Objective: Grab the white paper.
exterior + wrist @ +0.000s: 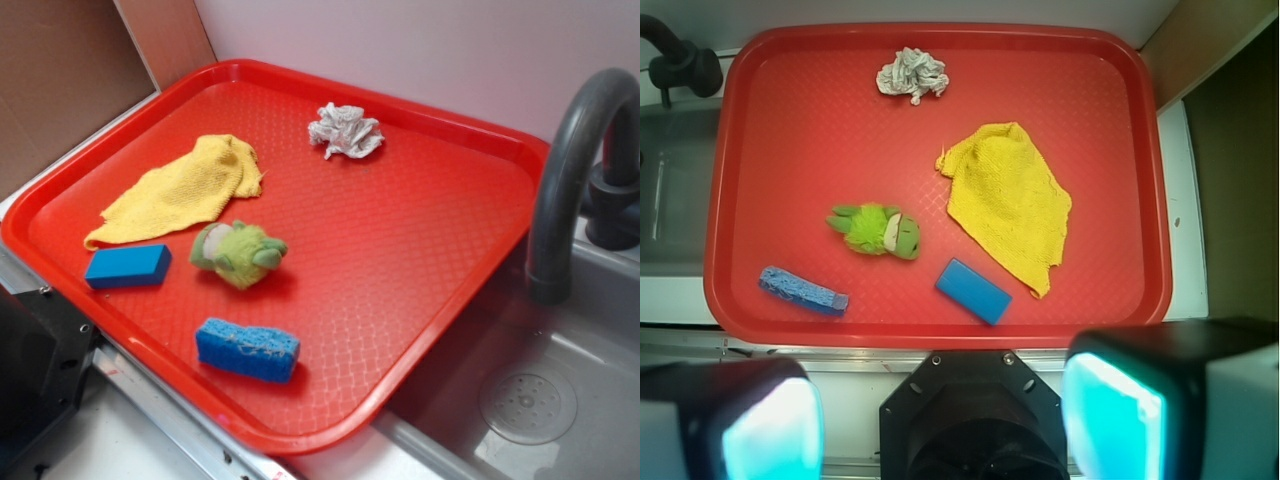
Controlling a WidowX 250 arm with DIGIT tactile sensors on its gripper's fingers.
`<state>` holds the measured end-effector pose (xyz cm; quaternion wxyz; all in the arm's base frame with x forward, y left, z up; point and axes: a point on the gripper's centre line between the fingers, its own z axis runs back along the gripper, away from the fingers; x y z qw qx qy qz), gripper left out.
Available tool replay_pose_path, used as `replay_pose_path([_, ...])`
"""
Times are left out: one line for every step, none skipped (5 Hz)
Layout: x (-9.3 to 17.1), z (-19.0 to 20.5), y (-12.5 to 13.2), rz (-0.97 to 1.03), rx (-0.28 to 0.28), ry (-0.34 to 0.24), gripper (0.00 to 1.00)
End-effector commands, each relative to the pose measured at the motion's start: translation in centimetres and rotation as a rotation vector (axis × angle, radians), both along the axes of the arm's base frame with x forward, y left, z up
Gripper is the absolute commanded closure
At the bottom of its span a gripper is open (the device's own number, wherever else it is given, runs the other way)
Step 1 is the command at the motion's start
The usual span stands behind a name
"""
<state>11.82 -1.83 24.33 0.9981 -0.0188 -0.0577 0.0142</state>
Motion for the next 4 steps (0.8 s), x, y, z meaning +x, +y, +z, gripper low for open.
replay_pose_path([0.0, 0.0, 0.0, 0.0, 0.0, 0.0, 0.0])
replay_pose_path([0.8, -0.3, 0.0, 0.001, 0.009, -0.078, 0.0])
replay_pose_path([3.1, -1.5, 0.7, 0.093, 0.018, -0.153, 0.0])
replay_pose_path([5.7, -3.0, 1.1, 0.184, 0.037, -0.217, 0.0])
